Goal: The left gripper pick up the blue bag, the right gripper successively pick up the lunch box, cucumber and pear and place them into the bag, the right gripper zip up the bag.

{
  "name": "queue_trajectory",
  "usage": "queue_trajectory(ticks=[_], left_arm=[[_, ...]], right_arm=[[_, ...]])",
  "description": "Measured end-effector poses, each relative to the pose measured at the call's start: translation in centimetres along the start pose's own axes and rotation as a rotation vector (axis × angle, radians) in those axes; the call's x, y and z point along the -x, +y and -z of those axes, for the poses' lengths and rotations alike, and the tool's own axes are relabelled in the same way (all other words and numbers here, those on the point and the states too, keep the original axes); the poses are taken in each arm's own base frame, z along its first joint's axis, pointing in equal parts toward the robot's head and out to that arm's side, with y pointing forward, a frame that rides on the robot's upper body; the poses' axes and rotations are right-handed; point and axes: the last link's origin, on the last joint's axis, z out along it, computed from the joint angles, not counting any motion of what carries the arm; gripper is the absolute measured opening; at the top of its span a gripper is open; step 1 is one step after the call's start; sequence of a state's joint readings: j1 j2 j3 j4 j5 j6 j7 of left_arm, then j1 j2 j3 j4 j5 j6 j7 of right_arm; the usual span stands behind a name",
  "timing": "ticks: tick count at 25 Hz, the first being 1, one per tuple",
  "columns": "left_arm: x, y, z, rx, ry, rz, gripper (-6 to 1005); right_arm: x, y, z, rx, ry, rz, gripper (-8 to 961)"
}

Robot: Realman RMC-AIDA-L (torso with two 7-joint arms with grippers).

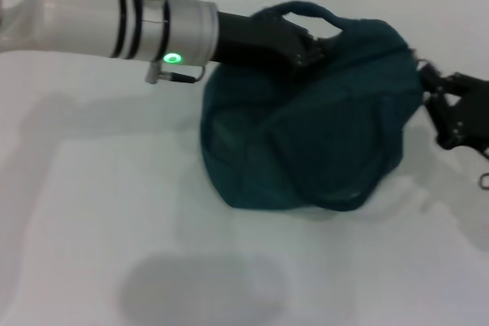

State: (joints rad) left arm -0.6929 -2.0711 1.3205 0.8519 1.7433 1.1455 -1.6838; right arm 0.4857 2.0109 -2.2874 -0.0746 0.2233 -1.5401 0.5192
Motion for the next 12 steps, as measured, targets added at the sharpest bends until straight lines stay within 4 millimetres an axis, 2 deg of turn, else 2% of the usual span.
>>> queue_trajectory(ticks=[2, 6, 12], left_arm=[[0.0, -0.2, 1.0, -0.029, 0.013, -0.012, 129], [0.2, -0.6, 1.9, -0.066, 0.038, -0.018, 70], [0.6, -0.6, 1.9, -0.078, 0.037, -0.021, 55]], right_arm=[[0.1, 0.6, -0.7, 0.043, -0.004, -0.002, 18], [0.1, 0.6, -1.0, 0.037, -0.007, -0.002, 18], [-0.3, -0.7, 0.2, -0.076, 0.006, -0.016, 18]])
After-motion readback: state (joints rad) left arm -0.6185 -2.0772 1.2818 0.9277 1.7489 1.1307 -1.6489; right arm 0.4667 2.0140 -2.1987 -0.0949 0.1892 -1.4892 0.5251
